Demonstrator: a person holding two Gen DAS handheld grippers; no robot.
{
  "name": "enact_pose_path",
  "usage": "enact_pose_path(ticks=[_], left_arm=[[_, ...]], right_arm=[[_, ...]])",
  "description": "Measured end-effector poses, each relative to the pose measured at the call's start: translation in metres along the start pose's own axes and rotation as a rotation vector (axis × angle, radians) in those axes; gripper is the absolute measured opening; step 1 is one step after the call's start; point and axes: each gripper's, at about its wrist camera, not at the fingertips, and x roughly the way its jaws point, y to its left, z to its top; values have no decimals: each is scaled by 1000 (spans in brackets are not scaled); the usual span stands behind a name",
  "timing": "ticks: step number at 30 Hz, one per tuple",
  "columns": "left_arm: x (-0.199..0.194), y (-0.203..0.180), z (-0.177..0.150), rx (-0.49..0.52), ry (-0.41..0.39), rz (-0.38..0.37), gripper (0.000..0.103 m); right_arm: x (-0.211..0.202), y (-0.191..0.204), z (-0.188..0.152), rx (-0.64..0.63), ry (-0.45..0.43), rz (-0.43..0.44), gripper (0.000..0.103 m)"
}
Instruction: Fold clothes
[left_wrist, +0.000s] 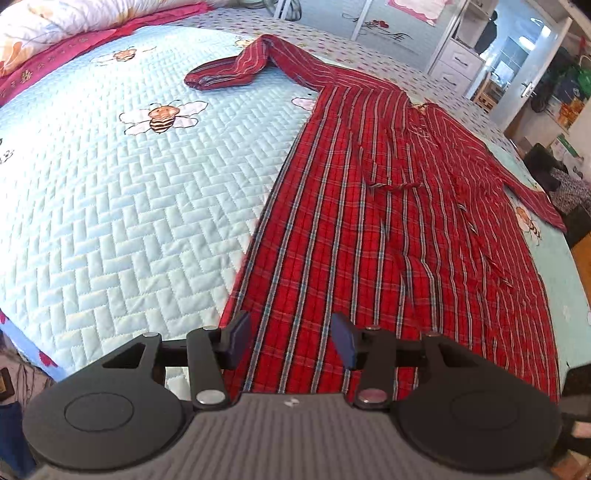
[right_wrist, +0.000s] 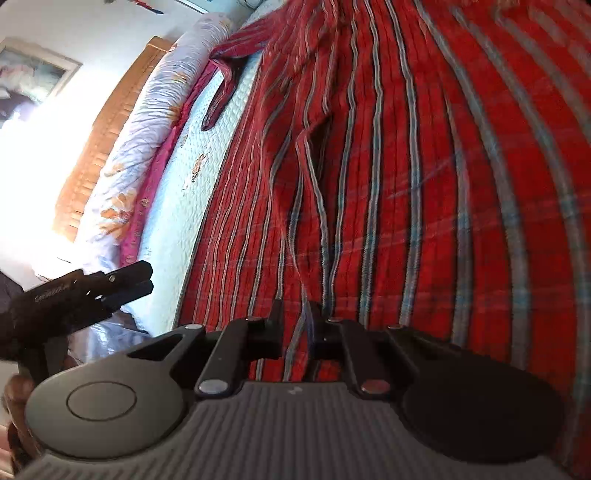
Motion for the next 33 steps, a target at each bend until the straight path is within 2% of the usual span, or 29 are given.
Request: enact_pose_path(ticks=[2, 5, 7, 9, 11, 13, 15, 17, 20, 23, 27, 30, 33], left_arm=[[1, 1, 0, -12, 9, -10, 50], [3, -5, -3, 7, 27, -22, 50], [8, -10, -8, 32, 41, -31, 50], [14, -10, -11, 34, 63, -31, 50], [20, -9, -13, 29, 78, -28, 50], [25, -9, -16, 30, 91, -27, 50], [31, -14, -19, 43, 102, -31, 50], [35, -22, -22, 60, 111, -43, 50], [41, -48, -29, 159, 116, -68, 50], [47, -72, -37, 251, 120, -111, 52], [65, -86, -41, 277, 144, -136, 56], [69, -86, -41, 290, 137, -152, 57], [69, -83, -40, 289, 134, -203, 57]], right_arm=[[3, 15, -6, -29, 17, 75, 38], [26, 19, 2, -22, 62, 121, 45], [29, 10, -4, -18, 89, 96, 43], [28, 0, -10, -2, 101, 83, 34], [20, -3, -8, 15, 91, 74, 33], [11, -4, -5, 19, 69, 74, 37], [0, -3, 4, 15, 25, 95, 48], [-8, -4, 18, 2, -45, 86, 50], [-11, -15, 46, 25, -129, 50, 56], [-12, -28, 72, 71, -177, 31, 59], [-8, -39, 106, 118, -220, 36, 61], [17, -46, 135, 153, -237, 41, 62], [49, -51, 163, 179, -261, 47, 62]])
